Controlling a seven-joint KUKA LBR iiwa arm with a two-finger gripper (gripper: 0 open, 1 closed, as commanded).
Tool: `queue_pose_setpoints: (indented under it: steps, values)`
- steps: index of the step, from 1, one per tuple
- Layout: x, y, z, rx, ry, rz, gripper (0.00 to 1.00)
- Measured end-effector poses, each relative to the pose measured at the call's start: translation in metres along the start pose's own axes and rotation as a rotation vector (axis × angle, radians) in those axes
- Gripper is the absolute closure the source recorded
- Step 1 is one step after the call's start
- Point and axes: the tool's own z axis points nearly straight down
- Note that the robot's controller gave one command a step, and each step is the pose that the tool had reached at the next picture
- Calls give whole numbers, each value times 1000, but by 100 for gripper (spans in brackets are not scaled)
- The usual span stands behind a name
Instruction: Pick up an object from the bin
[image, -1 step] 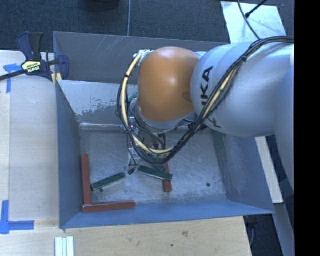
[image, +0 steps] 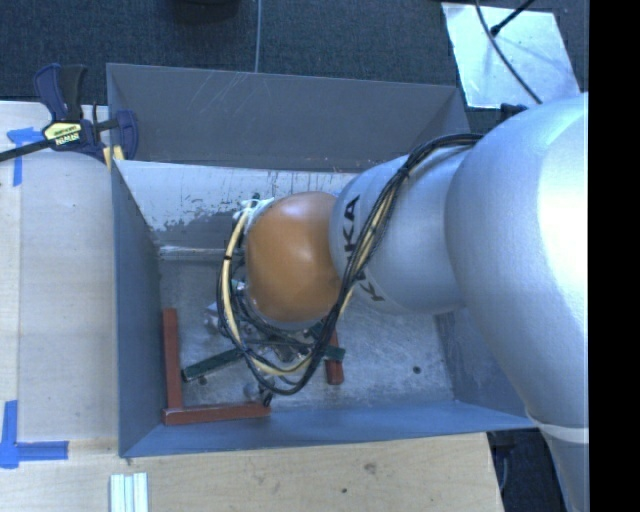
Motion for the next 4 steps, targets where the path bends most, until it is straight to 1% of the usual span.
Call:
queue_pose_setpoints:
  steps: [1,2,3,4]
  values:
    - [-1,-1,-3,0,-4,4,100]
    - [-27,-14,-162,3,-12,20,100]
    - [-26,-13,-156,0,-3,21,0]
    - [7,10,1,0,-1,-8,0]
